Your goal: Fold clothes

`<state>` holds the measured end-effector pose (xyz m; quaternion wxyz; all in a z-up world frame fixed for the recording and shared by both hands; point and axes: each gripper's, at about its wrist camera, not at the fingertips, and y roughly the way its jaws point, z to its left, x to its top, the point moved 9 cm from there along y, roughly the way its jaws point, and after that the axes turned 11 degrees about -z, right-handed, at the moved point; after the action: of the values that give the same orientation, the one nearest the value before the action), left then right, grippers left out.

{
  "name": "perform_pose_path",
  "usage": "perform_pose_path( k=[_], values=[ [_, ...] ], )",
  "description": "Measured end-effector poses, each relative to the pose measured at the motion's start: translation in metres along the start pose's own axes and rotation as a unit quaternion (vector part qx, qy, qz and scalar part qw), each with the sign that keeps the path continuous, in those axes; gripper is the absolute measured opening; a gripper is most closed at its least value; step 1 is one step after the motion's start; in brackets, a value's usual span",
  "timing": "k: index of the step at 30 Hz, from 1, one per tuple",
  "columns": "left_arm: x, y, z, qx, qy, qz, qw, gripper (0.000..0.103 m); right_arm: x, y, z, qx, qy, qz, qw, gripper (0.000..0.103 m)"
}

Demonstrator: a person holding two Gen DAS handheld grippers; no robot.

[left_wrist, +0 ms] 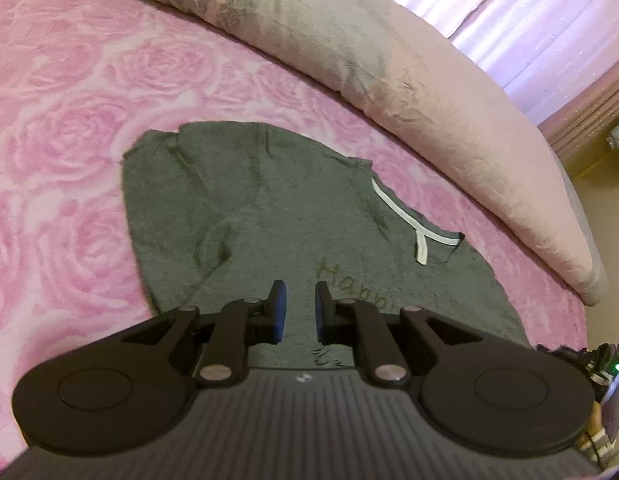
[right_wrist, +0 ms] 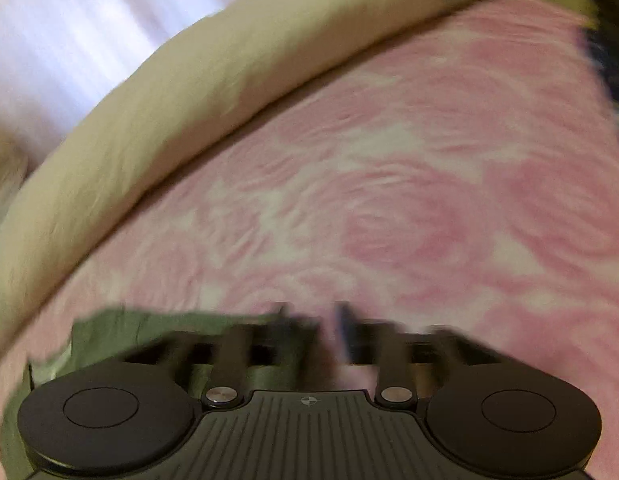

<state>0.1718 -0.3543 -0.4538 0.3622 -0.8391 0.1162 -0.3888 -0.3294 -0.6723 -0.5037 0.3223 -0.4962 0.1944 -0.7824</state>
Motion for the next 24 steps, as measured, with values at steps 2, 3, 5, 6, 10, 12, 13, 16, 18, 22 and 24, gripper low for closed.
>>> perform_pose_path(
  k=[2, 3, 5, 6, 10, 12, 13, 16, 18, 22, 24],
  values=[
    [0.003, -0.007, 0.012, 0.012, -0.008, -0.003, 0.9999, 0.010, -0.002, -0.028, -0.004, 0.001, 0.050, -0.014, 0.999, 0.059],
    [0.004, -0.010, 0.018, 0.019, -0.014, -0.005, 0.9997, 0.010, -0.012, -0.041, -0.001, 0.019, 0.072, 0.005, 0.997, 0.059],
    [0.008, -0.016, 0.033, 0.034, -0.027, -0.009, 0.9990, 0.012, -0.041, -0.060, 0.013, 0.062, 0.093, 0.051, 0.992, 0.059],
    [0.010, -0.019, 0.040, 0.042, -0.034, -0.012, 0.9985, 0.013, -0.055, -0.068, 0.019, 0.076, 0.092, 0.072, 0.990, 0.059],
    [0.027, -0.026, 0.071, 0.062, -0.060, -0.033, 0.9957, 0.025, -0.073, -0.073, -0.002, -0.028, 0.033, 0.075, 0.996, 0.041],
    [0.038, -0.022, 0.086, 0.068, -0.070, -0.044, 0.9942, 0.031, -0.061, -0.080, -0.016, -0.080, 0.036, 0.051, 0.995, 0.041],
    [0.044, -0.017, 0.096, 0.071, -0.078, -0.049, 0.9932, 0.034, -0.054, -0.083, -0.021, -0.098, 0.040, 0.041, 0.994, 0.041],
    [0.057, 0.006, 0.123, 0.065, -0.112, -0.059, 0.9898, 0.034, -0.045, -0.088, -0.027, -0.117, 0.055, 0.040, 0.991, 0.041],
    [0.064, 0.026, 0.139, 0.060, -0.136, -0.063, 0.9869, 0.034, -0.044, -0.088, -0.024, -0.126, 0.055, 0.045, 0.990, 0.041],
    [0.071, 0.067, 0.160, 0.032, -0.181, -0.064, 0.9808, 0.030, -0.057, -0.089, -0.008, -0.150, 0.034, 0.045, 0.987, 0.041],
    [0.074, 0.078, 0.165, 0.013, -0.202, -0.066, 0.9771, 0.003, -0.067, -0.087, -0.006, -0.164, 0.036, 0.050, 0.985, 0.041]
  ],
)
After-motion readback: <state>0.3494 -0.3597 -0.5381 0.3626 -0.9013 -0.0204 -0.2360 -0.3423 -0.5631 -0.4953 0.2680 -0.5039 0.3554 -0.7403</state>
